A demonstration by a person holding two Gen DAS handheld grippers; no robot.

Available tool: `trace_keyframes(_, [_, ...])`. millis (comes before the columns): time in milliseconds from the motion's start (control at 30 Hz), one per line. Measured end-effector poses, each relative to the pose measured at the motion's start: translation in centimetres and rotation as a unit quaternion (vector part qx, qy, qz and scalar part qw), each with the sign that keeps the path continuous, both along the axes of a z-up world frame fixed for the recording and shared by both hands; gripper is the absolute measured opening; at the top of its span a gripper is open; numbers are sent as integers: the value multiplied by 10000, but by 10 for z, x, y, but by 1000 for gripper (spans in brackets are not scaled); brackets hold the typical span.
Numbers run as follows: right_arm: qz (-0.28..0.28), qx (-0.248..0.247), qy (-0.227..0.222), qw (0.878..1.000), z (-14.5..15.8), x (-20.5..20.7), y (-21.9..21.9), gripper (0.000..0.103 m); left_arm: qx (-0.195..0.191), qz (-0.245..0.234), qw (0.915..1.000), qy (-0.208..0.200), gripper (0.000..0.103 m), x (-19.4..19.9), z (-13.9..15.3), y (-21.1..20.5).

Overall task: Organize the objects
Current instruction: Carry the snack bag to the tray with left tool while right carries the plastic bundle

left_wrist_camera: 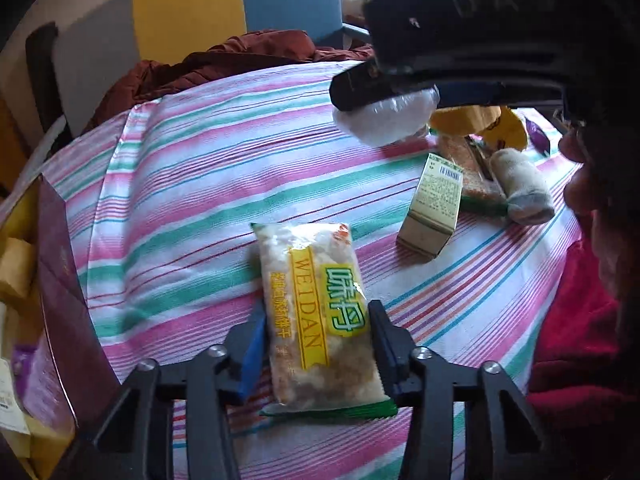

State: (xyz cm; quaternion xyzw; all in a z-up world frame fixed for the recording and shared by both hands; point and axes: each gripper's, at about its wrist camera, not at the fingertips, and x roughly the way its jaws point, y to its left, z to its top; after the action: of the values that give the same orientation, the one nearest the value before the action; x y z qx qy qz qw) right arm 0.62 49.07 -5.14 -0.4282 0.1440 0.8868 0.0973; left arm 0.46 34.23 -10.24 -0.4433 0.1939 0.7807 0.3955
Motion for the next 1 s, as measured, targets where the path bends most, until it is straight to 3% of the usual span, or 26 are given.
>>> trace_keyframes(200, [79, 52, 30, 10000, 1, 0, -4, 64, 180, -22, 9998, 3, 45, 11, 15, -15])
trace_keyframes(400, [205, 15, 48, 9998, 1, 0, -10, 64, 637, -56, 9979, 102, 45, 20, 54, -48])
trace_keyframes(667, [448, -198, 41, 9988, 1, 0, -30, 64, 1163, 875, 9892, 167, 45, -3, 90, -152])
trace_keyframes(1000, [1300, -572, 425, 9890, 27, -9, -126, 64, 1338, 2150, 9673, 111, 45, -31, 82, -259])
